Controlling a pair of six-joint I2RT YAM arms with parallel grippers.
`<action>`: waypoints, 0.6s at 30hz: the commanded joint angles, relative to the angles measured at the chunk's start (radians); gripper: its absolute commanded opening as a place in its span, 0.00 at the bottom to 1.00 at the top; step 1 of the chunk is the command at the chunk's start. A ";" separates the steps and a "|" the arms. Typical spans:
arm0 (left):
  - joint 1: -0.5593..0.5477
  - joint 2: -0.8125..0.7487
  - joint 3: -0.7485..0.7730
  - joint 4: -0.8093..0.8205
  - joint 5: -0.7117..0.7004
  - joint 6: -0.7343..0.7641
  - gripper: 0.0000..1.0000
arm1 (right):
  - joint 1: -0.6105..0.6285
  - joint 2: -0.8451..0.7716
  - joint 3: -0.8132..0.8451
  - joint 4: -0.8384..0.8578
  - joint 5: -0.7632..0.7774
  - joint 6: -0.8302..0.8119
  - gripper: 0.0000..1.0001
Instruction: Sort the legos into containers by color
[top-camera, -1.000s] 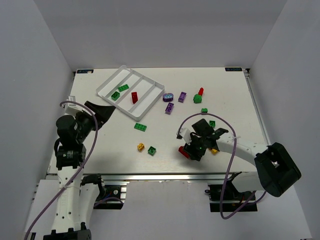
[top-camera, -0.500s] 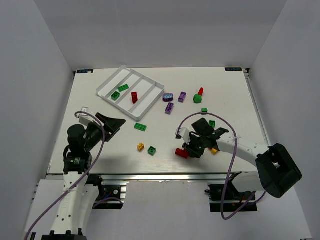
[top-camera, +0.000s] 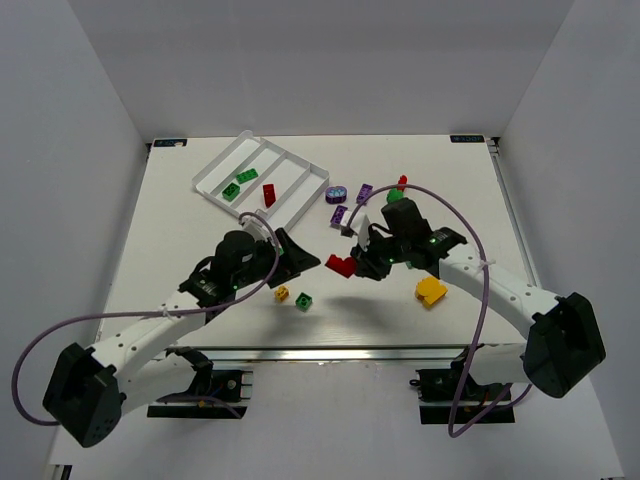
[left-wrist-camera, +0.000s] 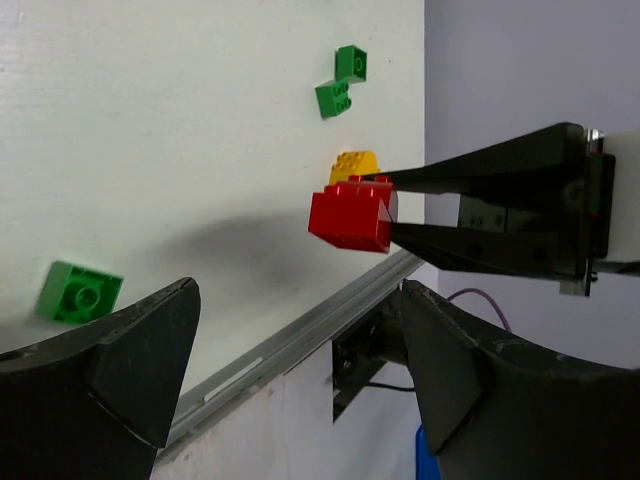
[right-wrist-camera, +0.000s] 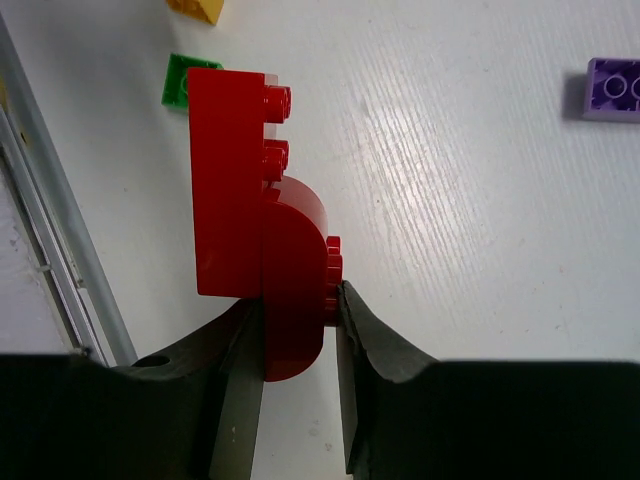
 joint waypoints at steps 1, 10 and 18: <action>-0.031 0.039 0.039 0.166 -0.057 -0.019 0.91 | -0.006 -0.038 0.047 0.026 -0.029 0.033 0.00; -0.079 0.194 0.112 0.302 -0.030 -0.042 0.92 | -0.006 -0.065 0.058 0.039 -0.052 0.035 0.00; -0.116 0.236 0.133 0.317 -0.014 -0.044 0.82 | -0.015 -0.069 0.059 0.056 -0.051 0.055 0.00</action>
